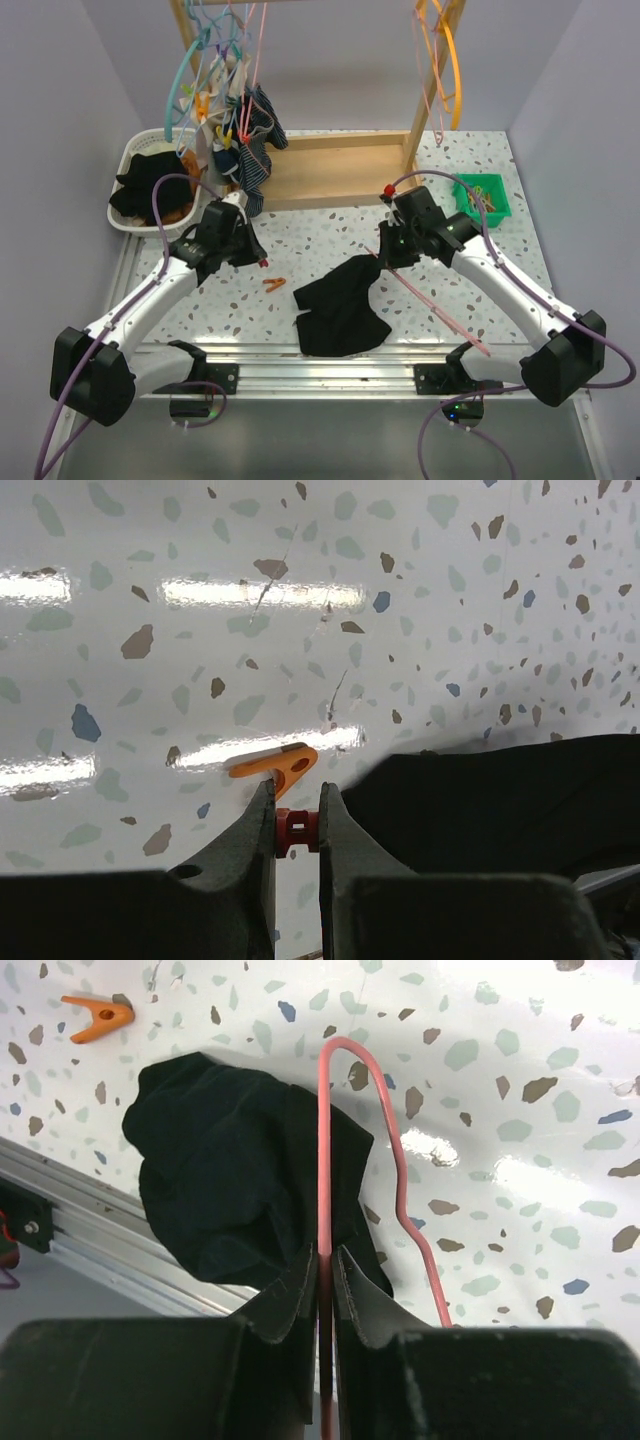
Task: Remove the underwear clipped to the hanger
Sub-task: Place the hanger at the center of the board.
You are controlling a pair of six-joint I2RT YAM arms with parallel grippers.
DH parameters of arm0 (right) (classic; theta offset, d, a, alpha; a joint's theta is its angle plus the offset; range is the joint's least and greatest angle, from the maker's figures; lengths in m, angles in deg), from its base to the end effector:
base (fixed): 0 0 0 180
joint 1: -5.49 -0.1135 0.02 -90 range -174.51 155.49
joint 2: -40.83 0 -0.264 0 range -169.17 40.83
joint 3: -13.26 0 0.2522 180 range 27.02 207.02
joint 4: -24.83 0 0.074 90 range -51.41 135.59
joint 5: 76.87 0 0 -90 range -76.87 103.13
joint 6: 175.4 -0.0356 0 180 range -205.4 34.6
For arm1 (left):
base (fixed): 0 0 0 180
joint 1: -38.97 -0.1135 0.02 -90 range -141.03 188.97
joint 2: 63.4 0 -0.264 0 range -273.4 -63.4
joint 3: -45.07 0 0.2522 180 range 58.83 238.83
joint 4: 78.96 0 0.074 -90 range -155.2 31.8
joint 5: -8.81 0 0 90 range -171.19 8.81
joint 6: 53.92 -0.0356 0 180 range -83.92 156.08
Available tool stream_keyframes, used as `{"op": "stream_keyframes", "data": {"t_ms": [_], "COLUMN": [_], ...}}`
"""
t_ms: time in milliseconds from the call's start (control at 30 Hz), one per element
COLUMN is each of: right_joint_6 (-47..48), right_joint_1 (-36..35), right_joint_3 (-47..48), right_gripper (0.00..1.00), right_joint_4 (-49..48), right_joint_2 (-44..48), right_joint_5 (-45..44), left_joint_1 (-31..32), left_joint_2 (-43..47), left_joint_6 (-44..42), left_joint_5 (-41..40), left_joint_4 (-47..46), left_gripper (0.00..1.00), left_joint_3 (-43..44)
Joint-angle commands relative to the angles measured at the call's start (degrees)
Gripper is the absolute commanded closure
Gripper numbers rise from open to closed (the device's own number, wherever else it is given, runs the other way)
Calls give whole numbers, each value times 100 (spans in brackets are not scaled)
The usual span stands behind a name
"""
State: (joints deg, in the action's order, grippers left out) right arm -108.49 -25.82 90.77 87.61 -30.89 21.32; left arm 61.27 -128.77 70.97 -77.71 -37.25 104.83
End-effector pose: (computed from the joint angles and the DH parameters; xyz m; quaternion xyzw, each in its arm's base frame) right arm 0.2089 0.1330 0.2980 -0.0888 0.9524 0.1904 0.2207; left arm 0.2168 -0.0913 0.2483 -0.0911 0.9266 -0.1989 0.3058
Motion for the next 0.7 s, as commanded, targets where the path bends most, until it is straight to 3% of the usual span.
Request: {"op": "stream_keyframes", "data": {"t_ms": [0, 133, 267, 300, 333, 433, 567, 667], "right_joint_6": [85, 138, -28, -46, -98, -160, 252, 314], "right_joint_1": [-51, -112, -139, -130, -130, -130, -173, -620], "right_joint_3": [164, 252, 331, 366, 445, 568, 516, 411], "right_gripper": [87, 77, 89, 85, 67, 57, 46, 38], "right_joint_4": [-191, -15, 117, 161, 178, 310, -41, 20], "right_joint_2": [168, 124, 45, -8, -8, -26, -43, -342], "right_joint_5": [-300, -809, -1819, -1934, -2048, -2207, -184, 271], "left_joint_1": [-16, -7, -7, -7, -7, 2, -7, 19], "left_joint_2": [41, 155, 234, 217, 217, 234, 235, 243], "left_joint_6": [149, 193, 246, 246, 255, 255, 193, 132], "left_joint_5": [258, 196, 301, 345, 424, 460, 539, 610], "left_joint_4": [-404, -430, -588, -632, -667, -668, -527, -413], "left_gripper": [100, 100, 100, 100, 100, 100, 100, 100], "left_joint_3": [-74, -65, -65, -56, -38, 5, 102, 207]}}
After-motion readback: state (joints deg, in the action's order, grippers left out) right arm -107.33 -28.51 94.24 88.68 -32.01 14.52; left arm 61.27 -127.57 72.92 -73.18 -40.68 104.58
